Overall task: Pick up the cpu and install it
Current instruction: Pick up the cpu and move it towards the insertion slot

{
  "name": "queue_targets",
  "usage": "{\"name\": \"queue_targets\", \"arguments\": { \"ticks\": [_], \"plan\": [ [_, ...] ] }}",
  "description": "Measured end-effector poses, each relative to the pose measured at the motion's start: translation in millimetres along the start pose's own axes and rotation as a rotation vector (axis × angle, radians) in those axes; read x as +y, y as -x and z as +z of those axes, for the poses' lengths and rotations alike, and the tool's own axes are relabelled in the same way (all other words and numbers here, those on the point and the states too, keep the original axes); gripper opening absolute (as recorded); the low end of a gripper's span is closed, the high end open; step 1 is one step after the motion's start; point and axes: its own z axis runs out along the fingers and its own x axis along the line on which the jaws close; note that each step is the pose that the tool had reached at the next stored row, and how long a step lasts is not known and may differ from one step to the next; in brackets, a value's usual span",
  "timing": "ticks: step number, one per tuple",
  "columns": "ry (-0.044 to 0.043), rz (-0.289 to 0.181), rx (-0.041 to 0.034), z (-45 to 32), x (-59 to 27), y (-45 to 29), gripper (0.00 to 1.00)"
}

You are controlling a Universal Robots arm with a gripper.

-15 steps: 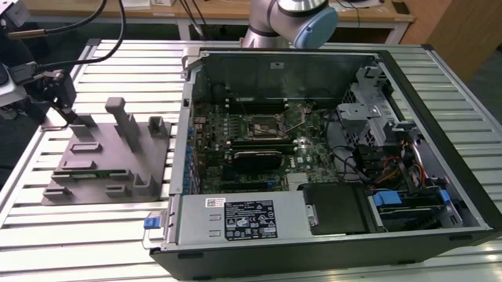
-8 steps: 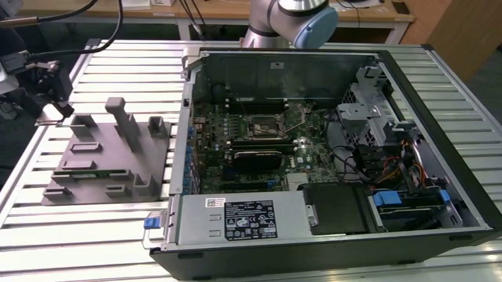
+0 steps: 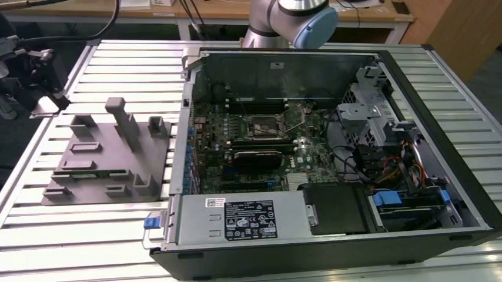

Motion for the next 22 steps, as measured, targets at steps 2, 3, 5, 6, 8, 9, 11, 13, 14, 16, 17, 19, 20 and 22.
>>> {"name": "queue_targets", "arguments": {
  "ticks": [2, 3, 5, 6, 8, 9, 11, 13, 14, 16, 17, 19, 20, 22],
  "plan": [
    [0.0001, 0.000, -0.0029, -4.6, 0.3, 0.4, 0.54],
    [0.0001, 0.000, -0.0043, -7.1, 0.4, 0.6, 0.54],
    [0.0002, 0.000, -0.0077, -12.1, 0.8, 1.1, 0.54],
    [0.0002, 0.000, -0.0092, -14.3, 0.9, 1.3, 0.54],
    [0.0002, -0.001, -0.0117, -18.6, 1.2, 1.7, 0.54],
    [0.0003, -0.001, -0.0130, -20.6, 1.3, 1.9, 0.54],
    [0.0002, -0.001, -0.0151, -24.6, 1.6, 2.2, 0.54],
    [0.0003, -0.001, -0.0172, -28.8, 1.8, 2.6, 0.54],
    [0.0003, -0.001, -0.0183, -30.8, 1.9, 2.8, 0.54],
    [0.0003, -0.001, -0.0203, -34.5, 2.1, 3.1, 0.54],
    [0.0003, -0.001, -0.0210, -36.3, 2.2, 3.3, 0.54],
    [0.0003, -0.001, -0.0228, -40.0, 2.4, 3.6, 0.54],
    [0.0003, -0.001, -0.0240, -42.0, 2.6, 3.7, 0.54],
    [0.0003, -0.001, -0.0270, -46.4, 2.8, 4.1, 0.54]
  ]
}}
